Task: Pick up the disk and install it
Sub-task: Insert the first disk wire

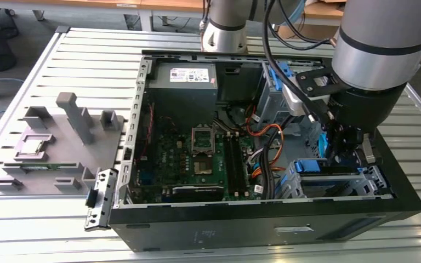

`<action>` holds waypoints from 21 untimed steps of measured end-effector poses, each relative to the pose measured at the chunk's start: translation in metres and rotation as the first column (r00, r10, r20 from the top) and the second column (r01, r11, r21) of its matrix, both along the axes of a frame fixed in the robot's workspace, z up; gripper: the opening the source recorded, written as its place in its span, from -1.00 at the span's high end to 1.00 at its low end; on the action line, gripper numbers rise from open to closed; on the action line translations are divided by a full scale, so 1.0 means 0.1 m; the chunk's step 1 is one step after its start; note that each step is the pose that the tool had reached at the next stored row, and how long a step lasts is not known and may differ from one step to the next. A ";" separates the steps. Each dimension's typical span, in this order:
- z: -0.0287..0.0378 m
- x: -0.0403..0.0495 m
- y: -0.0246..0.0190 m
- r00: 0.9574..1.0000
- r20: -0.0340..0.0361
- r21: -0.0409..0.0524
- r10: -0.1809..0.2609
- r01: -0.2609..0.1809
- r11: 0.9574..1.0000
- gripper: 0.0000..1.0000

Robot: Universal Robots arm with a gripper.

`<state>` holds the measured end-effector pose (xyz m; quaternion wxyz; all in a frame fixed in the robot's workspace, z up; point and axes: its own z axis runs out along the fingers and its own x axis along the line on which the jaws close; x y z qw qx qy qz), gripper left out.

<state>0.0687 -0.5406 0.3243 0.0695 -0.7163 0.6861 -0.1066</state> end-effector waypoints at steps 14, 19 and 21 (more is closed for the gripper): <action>0.288 0.000 0.000 1.000 0.000 0.000 0.000 0.000 1.000 0.52; 0.331 0.000 0.000 1.000 0.000 0.000 0.000 0.000 1.000 0.52; 0.333 0.001 0.000 1.000 -0.002 0.000 0.000 0.000 1.000 0.52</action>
